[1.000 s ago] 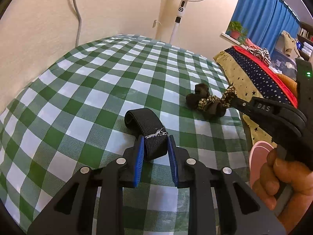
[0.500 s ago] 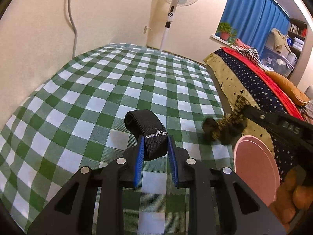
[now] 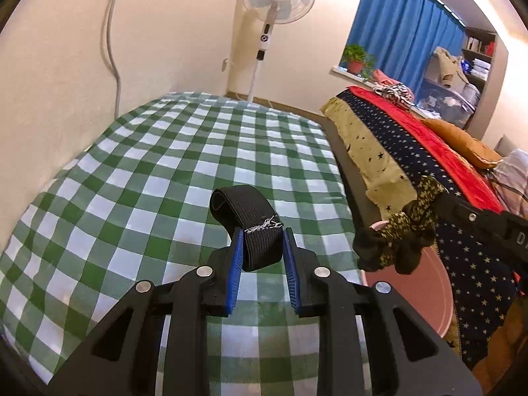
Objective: Collect trash
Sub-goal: 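Carry the black strap and sequined fabric with both tools over the pink bin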
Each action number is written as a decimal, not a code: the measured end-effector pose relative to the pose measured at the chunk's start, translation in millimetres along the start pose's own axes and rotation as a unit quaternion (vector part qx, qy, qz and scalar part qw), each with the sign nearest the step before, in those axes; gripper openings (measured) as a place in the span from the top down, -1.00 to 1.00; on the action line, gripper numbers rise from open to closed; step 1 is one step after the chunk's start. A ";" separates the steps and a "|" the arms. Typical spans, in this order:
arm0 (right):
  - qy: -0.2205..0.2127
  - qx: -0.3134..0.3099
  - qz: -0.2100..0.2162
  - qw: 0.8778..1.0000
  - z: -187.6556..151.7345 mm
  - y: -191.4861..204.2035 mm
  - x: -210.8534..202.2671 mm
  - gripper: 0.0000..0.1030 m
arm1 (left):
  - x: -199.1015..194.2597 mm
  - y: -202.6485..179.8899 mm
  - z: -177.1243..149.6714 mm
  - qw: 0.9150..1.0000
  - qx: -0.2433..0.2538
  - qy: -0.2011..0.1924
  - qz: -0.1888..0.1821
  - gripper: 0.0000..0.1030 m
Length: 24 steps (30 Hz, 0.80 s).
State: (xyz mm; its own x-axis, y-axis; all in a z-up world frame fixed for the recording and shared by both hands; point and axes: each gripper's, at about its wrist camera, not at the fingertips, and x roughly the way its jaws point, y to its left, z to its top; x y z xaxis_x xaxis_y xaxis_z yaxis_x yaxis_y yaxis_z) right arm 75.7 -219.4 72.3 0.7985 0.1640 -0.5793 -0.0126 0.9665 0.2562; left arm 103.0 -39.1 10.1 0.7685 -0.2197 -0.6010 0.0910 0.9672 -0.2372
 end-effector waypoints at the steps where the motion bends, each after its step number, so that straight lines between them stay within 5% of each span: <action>1: -0.002 0.002 0.000 1.000 -1.2 -0.6 -5.9 0.98 | -2.8 -1.0 -0.4 1.000 0.002 -0.002 -0.003 0.54; 9: -0.030 0.019 -0.012 0.999 -18.3 -13.4 -47.1 0.98 | -22.2 -4.1 -6.8 1.000 0.015 -0.010 -0.012 0.54; 24: -0.038 0.020 -0.031 0.999 -34.6 -21.0 -54.1 0.98 | -35.5 -15.9 -16.8 0.999 0.046 -0.015 -0.021 0.54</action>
State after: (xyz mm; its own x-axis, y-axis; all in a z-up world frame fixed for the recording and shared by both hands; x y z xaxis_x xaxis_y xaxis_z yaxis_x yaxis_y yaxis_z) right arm 12.0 -241.7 71.5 0.8400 0.0882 -0.5354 0.0609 0.9652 0.2544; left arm 63.7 -48.8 22.4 0.7814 -0.2572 -0.5686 0.1793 0.9652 -0.1902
